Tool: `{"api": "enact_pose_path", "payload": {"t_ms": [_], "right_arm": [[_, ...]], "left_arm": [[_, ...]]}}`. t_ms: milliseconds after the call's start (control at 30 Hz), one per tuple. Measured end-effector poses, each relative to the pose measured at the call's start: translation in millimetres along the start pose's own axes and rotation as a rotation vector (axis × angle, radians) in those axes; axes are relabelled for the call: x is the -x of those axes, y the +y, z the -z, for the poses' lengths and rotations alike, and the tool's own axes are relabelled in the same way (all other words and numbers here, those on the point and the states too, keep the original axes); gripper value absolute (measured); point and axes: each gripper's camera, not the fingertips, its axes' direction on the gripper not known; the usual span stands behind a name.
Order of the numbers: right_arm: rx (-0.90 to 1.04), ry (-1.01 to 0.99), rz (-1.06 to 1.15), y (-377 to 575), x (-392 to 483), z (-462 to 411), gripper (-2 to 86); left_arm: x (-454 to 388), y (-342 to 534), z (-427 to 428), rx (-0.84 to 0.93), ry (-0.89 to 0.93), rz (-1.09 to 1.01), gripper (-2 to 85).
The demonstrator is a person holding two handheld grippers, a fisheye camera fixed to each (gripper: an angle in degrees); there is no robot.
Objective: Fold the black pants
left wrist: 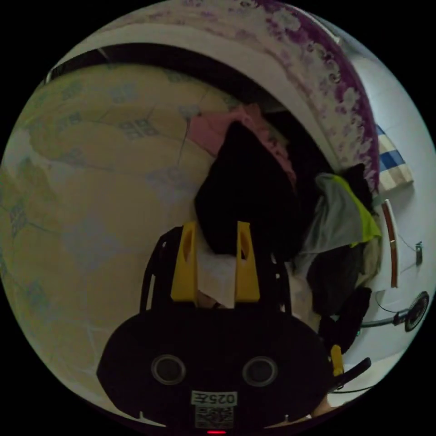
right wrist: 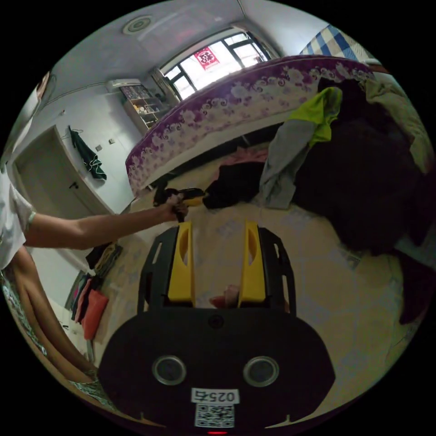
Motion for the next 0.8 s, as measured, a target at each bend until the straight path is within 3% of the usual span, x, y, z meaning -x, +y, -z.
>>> {"api": "enact_pose_path", "payload": {"t_ms": [133,300,500,667,800], "right_arm": [[0.042,0.035,-0.007,-48.1,-24.3,-4.5,15.6],[0.132,0.033,0.014,-105.3,-41.0,-20.1,16.1],[0.289,0.068,0.300,-163.1,-12.4,-34.5,18.5],[0.515,0.106,0.744,-174.2,41.8,-39.0,21.7],[0.643,0.028,0.814,-177.9,51.6,-39.7,22.2]], "left_arm": [[7.8,-15.9,-46.3,-0.034,-0.063,-0.013,1.0],[5.5,34.3,-51.2,0.160,-0.037,-0.252,-0.9],[77.3,174.1,0.3,0.260,0.049,-0.198,-0.9],[137.0,265.3,54.9,0.273,-0.114,-0.108,-0.9],[170.8,293.6,73.0,0.235,-0.178,-0.038,-0.8]]}}
